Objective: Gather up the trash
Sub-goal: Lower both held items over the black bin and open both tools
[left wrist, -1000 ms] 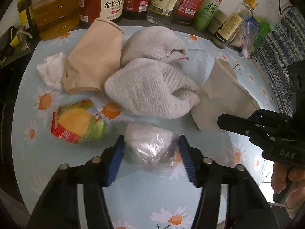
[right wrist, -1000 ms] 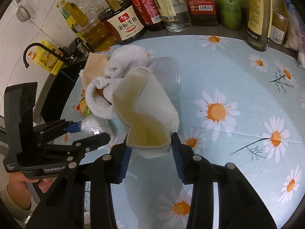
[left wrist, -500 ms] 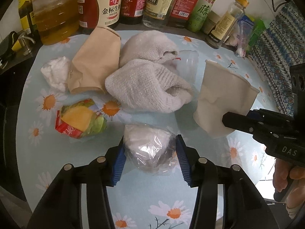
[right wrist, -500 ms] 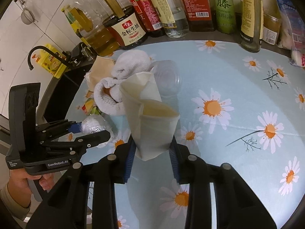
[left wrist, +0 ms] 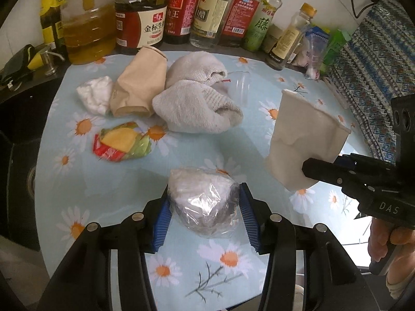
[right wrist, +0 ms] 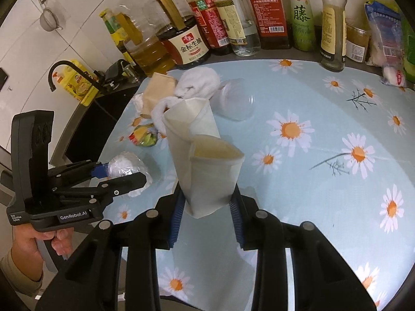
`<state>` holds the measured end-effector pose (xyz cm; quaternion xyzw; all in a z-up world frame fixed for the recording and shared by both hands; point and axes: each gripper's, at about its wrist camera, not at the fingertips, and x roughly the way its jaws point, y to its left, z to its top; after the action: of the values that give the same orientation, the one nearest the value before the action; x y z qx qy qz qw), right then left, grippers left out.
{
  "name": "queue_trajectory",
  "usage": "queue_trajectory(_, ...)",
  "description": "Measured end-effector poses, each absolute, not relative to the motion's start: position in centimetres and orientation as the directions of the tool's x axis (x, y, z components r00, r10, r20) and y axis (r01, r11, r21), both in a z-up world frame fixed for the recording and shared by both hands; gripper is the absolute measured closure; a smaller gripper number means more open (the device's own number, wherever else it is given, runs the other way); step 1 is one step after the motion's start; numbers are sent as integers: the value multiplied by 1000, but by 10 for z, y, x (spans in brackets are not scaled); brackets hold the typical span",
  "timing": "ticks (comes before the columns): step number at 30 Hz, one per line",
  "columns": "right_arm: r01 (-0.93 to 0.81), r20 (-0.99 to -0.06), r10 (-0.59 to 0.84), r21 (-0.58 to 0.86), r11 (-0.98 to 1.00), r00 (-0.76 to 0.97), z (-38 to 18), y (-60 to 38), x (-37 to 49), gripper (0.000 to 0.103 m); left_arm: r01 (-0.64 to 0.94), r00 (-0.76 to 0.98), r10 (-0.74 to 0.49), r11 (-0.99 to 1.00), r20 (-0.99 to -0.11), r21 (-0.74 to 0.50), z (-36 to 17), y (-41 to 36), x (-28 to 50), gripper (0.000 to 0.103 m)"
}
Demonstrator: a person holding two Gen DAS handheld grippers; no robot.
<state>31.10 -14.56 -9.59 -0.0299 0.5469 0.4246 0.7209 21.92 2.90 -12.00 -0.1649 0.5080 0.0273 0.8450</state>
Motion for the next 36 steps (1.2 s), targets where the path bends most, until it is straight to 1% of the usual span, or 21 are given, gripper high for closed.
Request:
queue_trajectory(8,-651,-811,583,415,636,52,-85,-154,272,69,-210,513,-129,940,-848,-270,-109,26,179,56)
queue_trajectory(21,-654,-800,600,437,618,33,-75,-161,192,68,-223,558,-104,937,-823,-269,-100,22,101,56)
queue_trajectory(29,-648,-808,589,451,614,-4,-85,-162,149,68,-234,559,-118,927,-821,-292,-105,19,55,56)
queue_trajectory(36,-642,-827,559,462,612,-63,-106,-161,118,68,-253,517,-160,910,-841,-328,-125,17,23,56)
